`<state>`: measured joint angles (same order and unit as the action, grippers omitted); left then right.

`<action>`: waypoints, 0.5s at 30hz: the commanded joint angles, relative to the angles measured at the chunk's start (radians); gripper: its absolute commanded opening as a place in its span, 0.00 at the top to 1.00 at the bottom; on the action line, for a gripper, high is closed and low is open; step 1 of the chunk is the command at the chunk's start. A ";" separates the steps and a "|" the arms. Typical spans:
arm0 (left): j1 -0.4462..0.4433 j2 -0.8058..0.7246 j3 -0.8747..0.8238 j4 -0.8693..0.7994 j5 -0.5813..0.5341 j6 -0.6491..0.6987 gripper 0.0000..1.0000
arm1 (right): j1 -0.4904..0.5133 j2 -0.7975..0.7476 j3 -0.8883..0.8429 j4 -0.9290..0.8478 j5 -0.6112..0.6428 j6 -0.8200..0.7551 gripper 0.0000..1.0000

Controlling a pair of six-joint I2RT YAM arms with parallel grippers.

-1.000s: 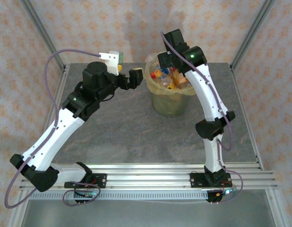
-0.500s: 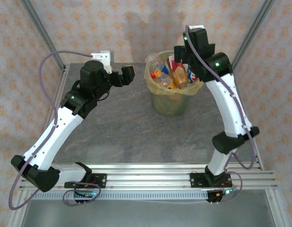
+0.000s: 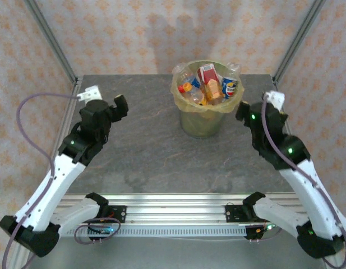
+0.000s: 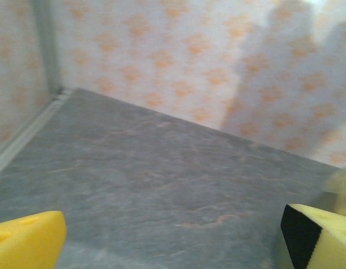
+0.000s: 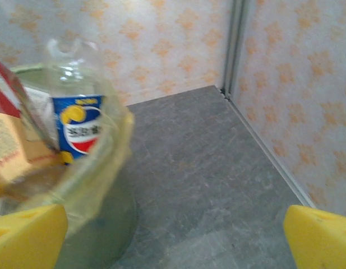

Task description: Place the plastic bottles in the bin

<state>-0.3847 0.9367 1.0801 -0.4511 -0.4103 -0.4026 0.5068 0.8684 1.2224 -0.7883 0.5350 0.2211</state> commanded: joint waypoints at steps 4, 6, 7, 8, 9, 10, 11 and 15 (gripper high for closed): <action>0.010 -0.148 -0.240 0.074 -0.251 -0.032 0.00 | -0.004 -0.166 -0.267 0.068 0.169 0.120 0.01; 0.010 -0.164 -0.287 0.085 -0.265 -0.025 0.00 | -0.004 -0.194 -0.340 0.091 0.220 0.117 0.01; 0.010 -0.167 -0.307 0.086 -0.281 -0.029 0.00 | -0.004 -0.209 -0.385 0.105 0.254 0.116 0.01; 0.010 -0.168 -0.328 0.087 -0.301 -0.030 0.00 | -0.004 -0.219 -0.424 0.119 0.285 0.117 0.01; 0.010 -0.167 -0.347 0.094 -0.323 -0.031 0.00 | -0.004 -0.227 -0.459 0.136 0.309 0.115 0.01; 0.010 -0.167 -0.373 0.105 -0.352 -0.037 0.00 | -0.004 -0.234 -0.499 0.160 0.332 0.112 0.01; 0.010 -0.167 -0.401 0.126 -0.378 -0.036 0.00 | -0.005 -0.239 -0.539 0.192 0.352 0.107 0.01; 0.015 -0.162 -0.507 0.254 -0.419 -0.001 0.00 | -0.017 -0.243 -0.696 0.420 0.362 -0.035 0.01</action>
<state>-0.3786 0.7792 0.6193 -0.3130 -0.7250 -0.4179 0.4976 0.6338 0.5903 -0.5545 0.8173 0.2729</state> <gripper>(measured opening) 0.999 0.990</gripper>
